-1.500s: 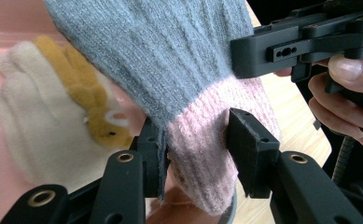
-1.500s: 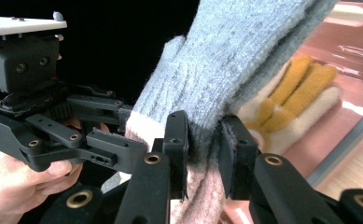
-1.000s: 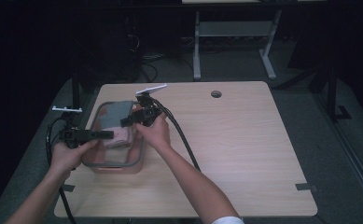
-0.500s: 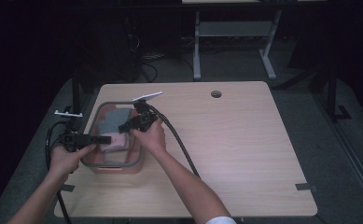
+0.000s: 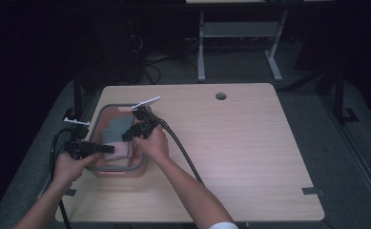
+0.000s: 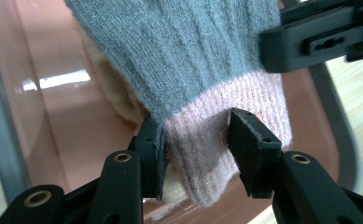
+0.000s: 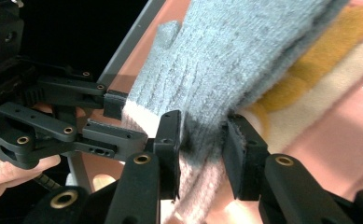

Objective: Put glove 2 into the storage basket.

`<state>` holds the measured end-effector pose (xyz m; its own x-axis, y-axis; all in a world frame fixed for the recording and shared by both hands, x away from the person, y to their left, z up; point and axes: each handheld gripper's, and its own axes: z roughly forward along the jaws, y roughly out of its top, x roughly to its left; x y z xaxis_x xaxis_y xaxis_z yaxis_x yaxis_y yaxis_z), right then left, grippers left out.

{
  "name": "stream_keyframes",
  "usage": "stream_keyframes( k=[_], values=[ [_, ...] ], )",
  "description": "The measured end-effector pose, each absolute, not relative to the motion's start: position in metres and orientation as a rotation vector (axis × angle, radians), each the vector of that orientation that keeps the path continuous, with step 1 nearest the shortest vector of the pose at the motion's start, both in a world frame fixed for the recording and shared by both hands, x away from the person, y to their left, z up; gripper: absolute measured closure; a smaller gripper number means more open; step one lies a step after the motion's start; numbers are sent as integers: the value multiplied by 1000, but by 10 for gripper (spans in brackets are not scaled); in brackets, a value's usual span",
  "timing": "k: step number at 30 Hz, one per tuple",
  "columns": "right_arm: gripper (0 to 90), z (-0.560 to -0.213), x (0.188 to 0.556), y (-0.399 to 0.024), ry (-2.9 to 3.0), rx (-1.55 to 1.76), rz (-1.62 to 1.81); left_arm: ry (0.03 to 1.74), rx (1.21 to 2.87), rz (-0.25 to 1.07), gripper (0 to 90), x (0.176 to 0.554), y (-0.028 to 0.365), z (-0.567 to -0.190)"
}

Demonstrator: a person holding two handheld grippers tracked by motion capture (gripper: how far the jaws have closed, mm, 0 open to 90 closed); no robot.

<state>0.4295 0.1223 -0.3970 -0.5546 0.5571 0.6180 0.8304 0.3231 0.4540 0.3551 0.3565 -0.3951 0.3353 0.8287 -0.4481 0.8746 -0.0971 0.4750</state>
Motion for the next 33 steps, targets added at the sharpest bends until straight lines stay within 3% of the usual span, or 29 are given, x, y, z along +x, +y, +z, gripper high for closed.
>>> stream_keyframes(
  k=[17, 33],
  values=[
    [634, -387, 430, 94, -2206, -1258, -1158, 1497, 1849, -25, 512, 357, 365, -376],
    [580, -367, 429, 64, -2172, -1250, -1242, 1396, 1768, -32, 466, 356, 354, -354]
  ],
)
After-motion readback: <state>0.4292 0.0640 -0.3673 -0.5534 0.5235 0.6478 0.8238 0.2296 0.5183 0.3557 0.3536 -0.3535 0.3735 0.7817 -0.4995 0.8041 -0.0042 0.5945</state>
